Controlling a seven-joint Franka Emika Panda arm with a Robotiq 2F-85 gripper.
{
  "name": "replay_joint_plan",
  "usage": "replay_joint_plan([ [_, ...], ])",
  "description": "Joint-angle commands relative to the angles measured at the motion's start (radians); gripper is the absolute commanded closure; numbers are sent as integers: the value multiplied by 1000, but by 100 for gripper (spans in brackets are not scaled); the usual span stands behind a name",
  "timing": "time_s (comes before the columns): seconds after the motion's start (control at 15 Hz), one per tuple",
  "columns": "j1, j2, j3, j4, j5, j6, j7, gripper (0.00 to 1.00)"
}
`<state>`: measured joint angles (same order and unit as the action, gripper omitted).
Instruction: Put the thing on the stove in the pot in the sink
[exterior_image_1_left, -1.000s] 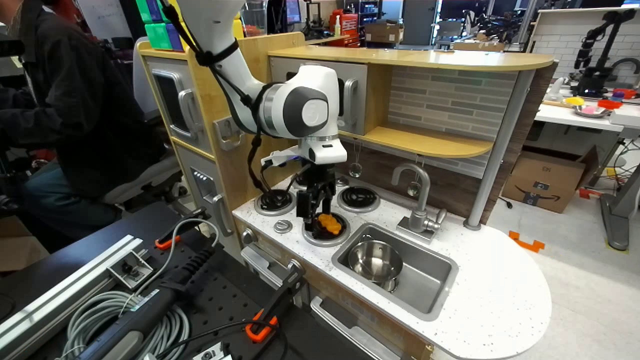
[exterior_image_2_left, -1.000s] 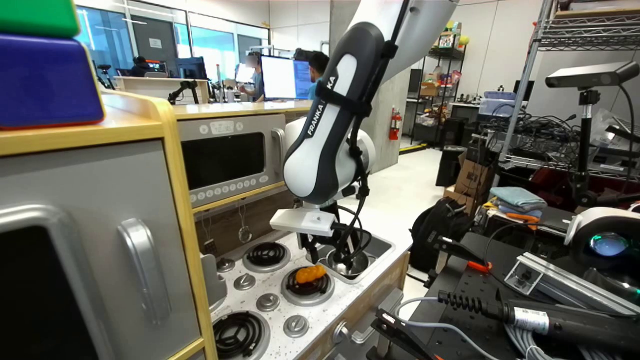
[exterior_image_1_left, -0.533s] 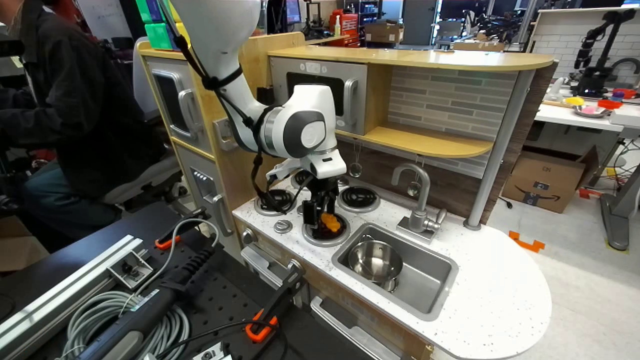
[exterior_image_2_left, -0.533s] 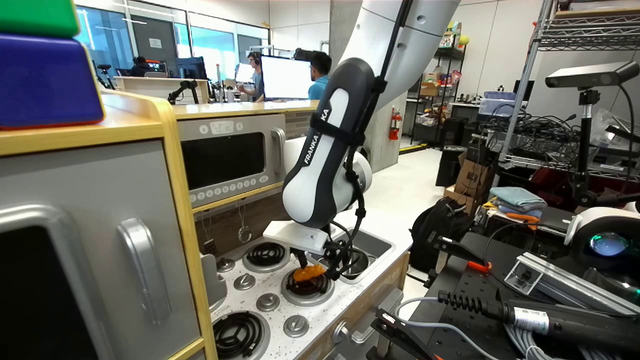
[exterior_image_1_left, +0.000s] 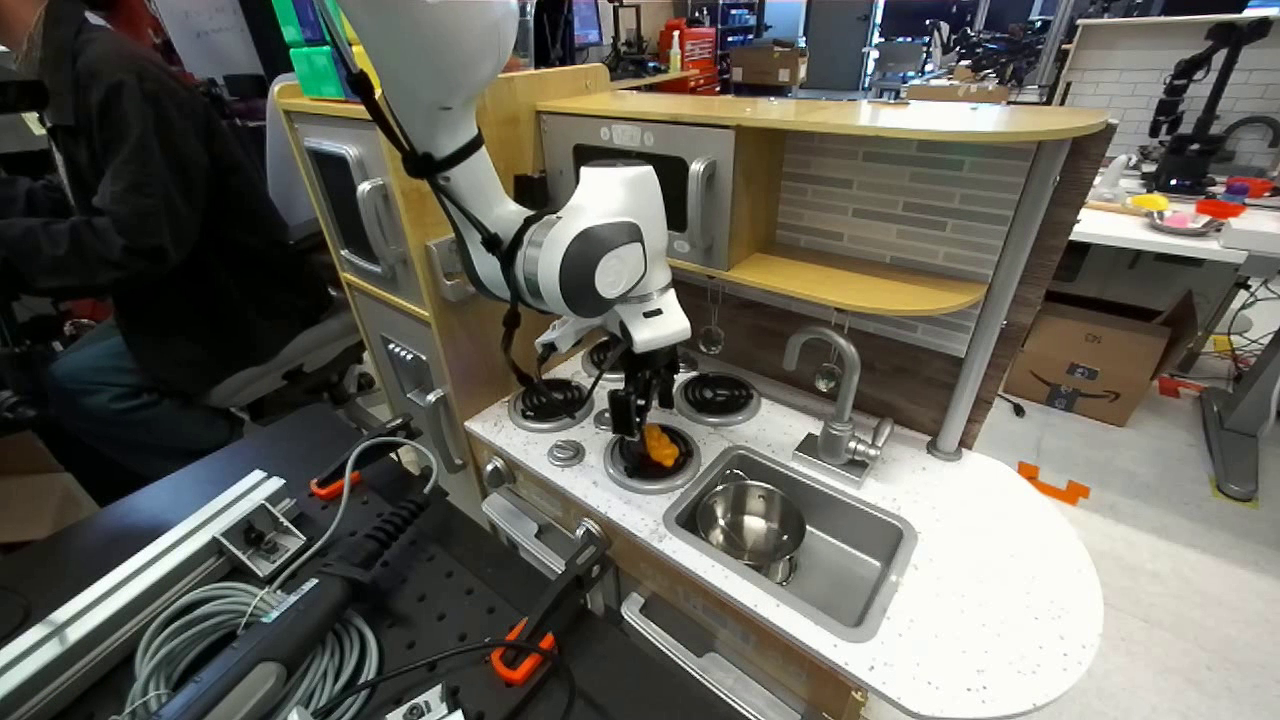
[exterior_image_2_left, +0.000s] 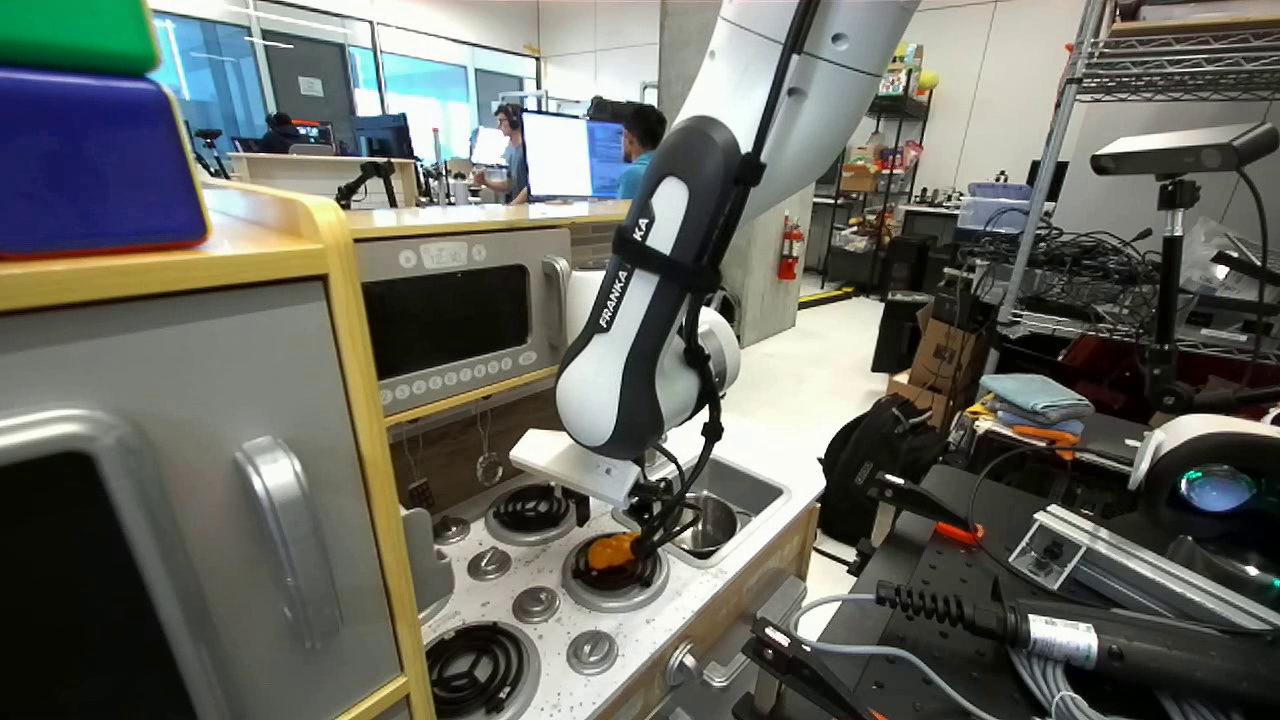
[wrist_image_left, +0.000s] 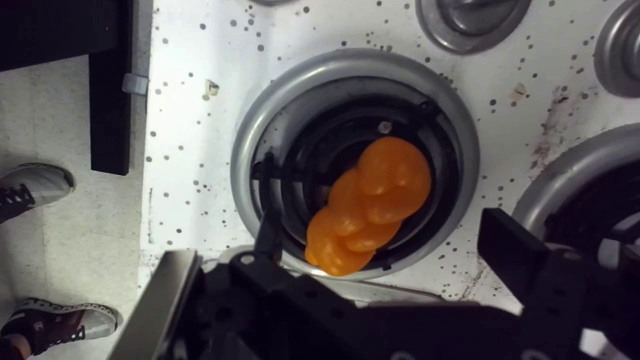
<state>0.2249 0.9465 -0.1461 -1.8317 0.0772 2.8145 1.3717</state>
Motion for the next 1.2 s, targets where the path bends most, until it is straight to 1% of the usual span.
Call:
replay_joint_plan([
  [0.0, -23, 38, 16, 30, 35, 9, -36, 0],
  [0.27, -32, 79, 16, 59, 38, 1, -44, 0],
  [0.33, -39, 90, 22, 67, 38, 3, -52, 25],
  [0.4, -45, 97, 26, 73, 40, 2, -61, 28],
  [0.67, -61, 99, 39, 85, 46, -3, -94, 57],
  [0.73, -65, 93, 41, 79, 48, -1, -102, 59],
  [0.8, -71, 84, 46, 74, 51, 3, -113, 64],
  [0.87, -78, 74, 49, 63, 53, -1, -124, 73],
  [1.0, -96, 47, 55, 32, 68, 5, -151, 77],
  [1.13, -104, 25, 42, 6, 80, 3, -161, 78],
])
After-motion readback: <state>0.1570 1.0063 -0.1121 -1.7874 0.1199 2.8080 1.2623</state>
